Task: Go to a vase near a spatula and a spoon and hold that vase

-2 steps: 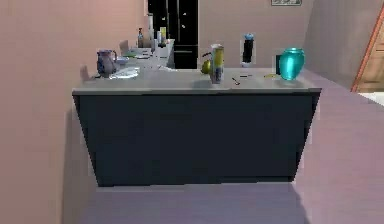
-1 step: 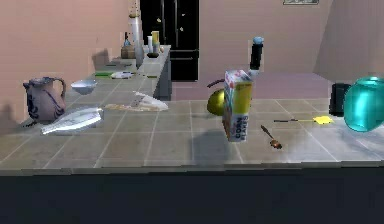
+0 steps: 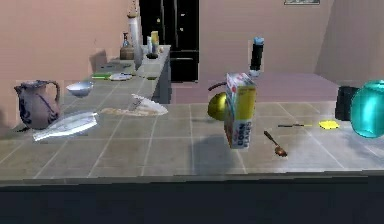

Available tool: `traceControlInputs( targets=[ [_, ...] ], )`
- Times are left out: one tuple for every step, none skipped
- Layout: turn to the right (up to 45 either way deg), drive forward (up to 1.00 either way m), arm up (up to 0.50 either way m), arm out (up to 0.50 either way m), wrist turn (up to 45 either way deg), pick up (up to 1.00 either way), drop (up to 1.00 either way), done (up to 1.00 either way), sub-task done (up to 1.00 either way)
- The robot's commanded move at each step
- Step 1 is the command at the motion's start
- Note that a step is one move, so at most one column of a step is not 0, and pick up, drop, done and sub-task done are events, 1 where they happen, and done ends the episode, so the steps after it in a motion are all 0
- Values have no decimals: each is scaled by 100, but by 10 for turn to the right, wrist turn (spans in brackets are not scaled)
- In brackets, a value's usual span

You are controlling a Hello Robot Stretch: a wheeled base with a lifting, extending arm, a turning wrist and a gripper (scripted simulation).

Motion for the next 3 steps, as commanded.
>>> traceControlInputs(
  targets=[
    [450,0,0,0,0,0,0,0,0],
    [390,0,0,0,0,0,0,0,0],
    [0,30,0,0,0,0,0,0,0]
  ],
)
